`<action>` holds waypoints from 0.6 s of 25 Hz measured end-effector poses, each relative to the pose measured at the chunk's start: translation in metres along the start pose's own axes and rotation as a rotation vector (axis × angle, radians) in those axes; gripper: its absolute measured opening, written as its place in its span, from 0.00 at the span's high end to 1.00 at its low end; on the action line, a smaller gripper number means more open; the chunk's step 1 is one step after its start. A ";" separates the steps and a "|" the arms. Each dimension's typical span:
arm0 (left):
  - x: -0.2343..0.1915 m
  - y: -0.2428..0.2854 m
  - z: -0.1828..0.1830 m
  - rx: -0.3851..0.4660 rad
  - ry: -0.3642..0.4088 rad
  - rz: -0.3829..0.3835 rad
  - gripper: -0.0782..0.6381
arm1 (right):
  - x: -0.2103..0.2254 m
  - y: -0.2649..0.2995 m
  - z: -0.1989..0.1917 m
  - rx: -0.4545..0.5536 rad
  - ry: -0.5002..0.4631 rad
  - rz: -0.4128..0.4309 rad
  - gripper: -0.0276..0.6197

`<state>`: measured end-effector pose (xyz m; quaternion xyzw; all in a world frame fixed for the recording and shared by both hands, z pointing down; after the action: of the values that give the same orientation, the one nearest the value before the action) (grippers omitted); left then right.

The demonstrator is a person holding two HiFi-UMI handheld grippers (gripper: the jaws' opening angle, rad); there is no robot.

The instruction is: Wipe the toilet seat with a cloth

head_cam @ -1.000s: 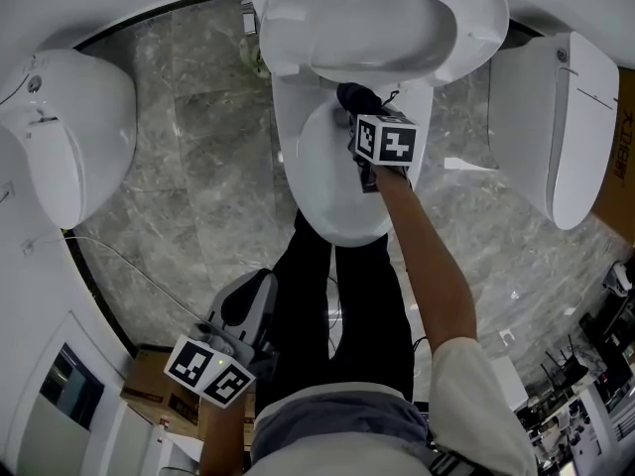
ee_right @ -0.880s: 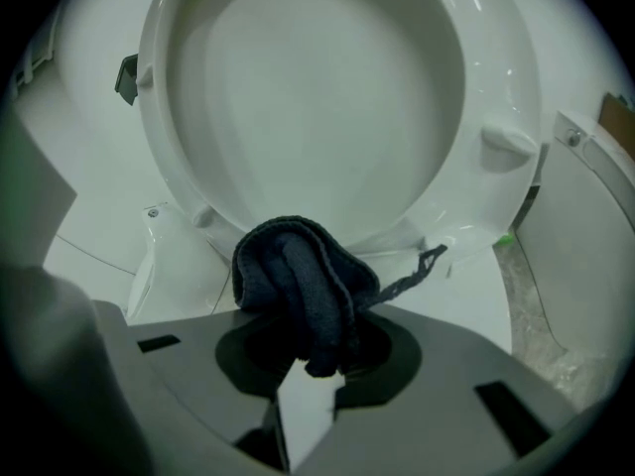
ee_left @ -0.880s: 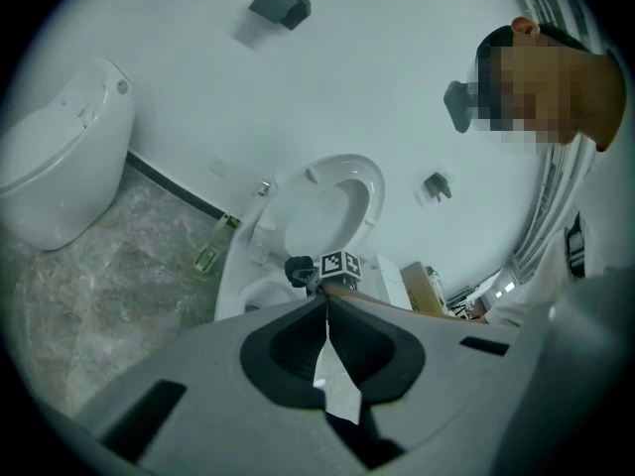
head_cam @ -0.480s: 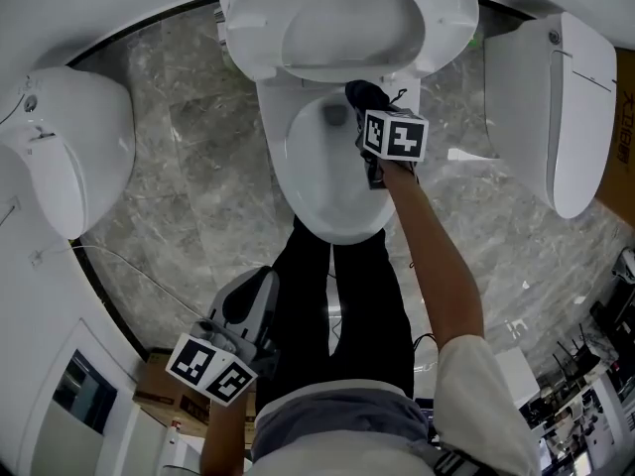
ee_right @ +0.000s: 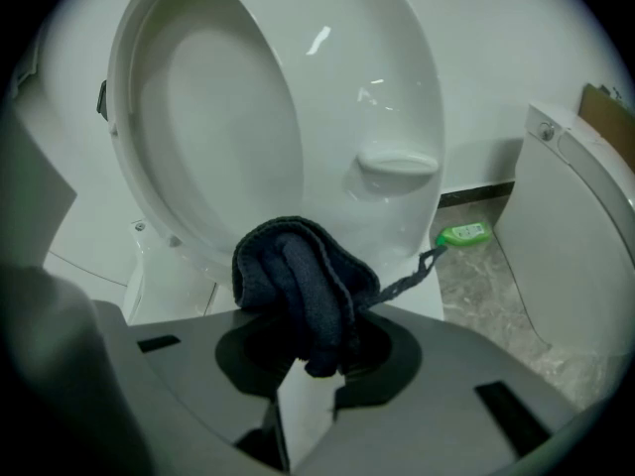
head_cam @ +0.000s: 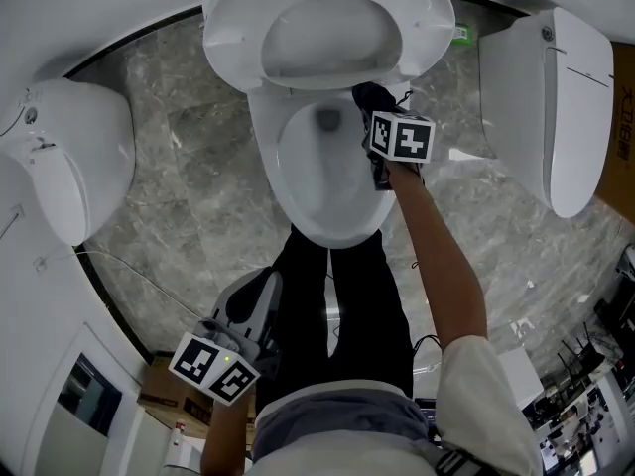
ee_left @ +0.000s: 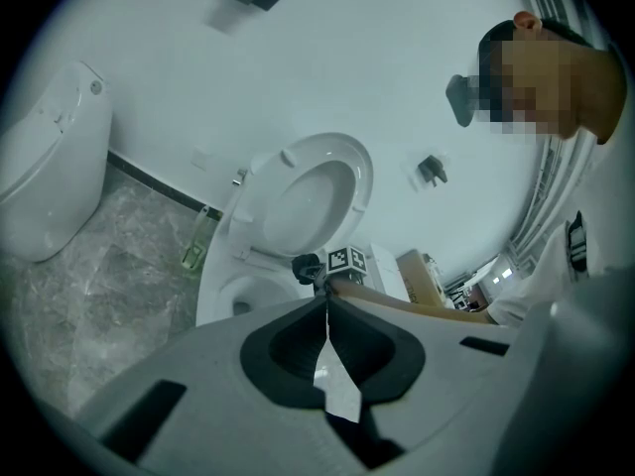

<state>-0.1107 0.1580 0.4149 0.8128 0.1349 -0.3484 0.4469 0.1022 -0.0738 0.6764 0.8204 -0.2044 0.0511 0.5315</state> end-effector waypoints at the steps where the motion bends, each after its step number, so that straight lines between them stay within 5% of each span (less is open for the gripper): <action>1: 0.002 0.001 0.000 -0.001 0.001 0.000 0.88 | 0.002 -0.001 0.001 0.001 0.004 0.001 0.84; 15: 0.022 0.009 0.015 0.009 0.011 -0.028 0.88 | 0.024 -0.037 0.028 0.015 0.014 -0.015 0.84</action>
<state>-0.0965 0.1391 0.3997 0.8148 0.1470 -0.3509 0.4376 0.1346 -0.0926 0.6400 0.8257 -0.1941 0.0541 0.5269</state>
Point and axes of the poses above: the fingertips, and each gripper's own axes: y forward along the fingers, x to its right, z out of its top, the point moved 6 cm from there along -y, backward along the fingers, and after that the axes turned 6 degrees about -y, right-handed, at the moved point
